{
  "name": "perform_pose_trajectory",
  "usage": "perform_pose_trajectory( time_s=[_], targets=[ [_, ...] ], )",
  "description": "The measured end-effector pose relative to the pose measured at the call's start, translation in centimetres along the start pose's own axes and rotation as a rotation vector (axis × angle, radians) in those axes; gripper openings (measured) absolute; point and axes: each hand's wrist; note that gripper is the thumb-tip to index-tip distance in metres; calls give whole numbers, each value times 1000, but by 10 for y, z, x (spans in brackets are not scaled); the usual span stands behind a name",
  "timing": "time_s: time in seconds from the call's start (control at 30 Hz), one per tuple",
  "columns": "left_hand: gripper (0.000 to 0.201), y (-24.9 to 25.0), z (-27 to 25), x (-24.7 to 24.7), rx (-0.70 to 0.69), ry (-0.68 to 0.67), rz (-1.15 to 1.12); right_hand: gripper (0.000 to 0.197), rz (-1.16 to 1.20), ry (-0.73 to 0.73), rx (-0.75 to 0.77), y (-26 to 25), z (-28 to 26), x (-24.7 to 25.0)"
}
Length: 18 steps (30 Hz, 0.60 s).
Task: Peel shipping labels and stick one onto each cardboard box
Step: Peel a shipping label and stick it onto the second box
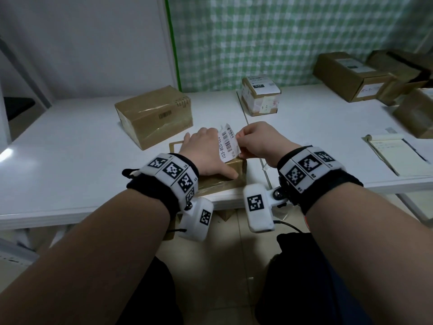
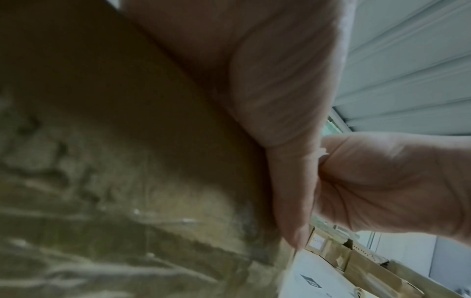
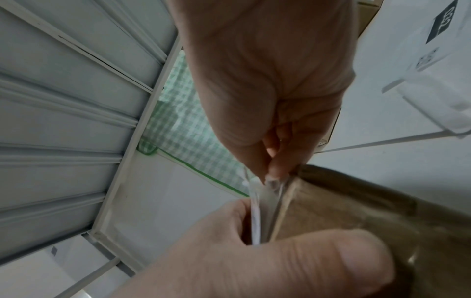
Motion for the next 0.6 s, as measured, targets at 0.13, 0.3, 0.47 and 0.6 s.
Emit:
perform_pose_trajectory(
  time_s=[0.13, 0.3, 0.47, 0.6],
  targets=[
    [105, 0, 0, -3, 2, 28, -15, 22, 9, -9, -17, 3, 2, 0],
    [107, 0, -3, -1, 32, 3, -39, 22, -85, 64, -47, 13, 5, 7],
    [112, 1, -4, 0, 51, -12, -59, 11, -140, 151, -71, 29, 8, 20],
    [114, 1, -4, 1, 59, -16, -43, 24, -264, 202, -131, 32, 9, 26]
  ],
)
Point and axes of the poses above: each hand's wrist, its own z-axis towards the middle knuckle, its own x-axis out of the back of the hand, y = z × x, and after that the axes turned 15 degrees about x, right-handed
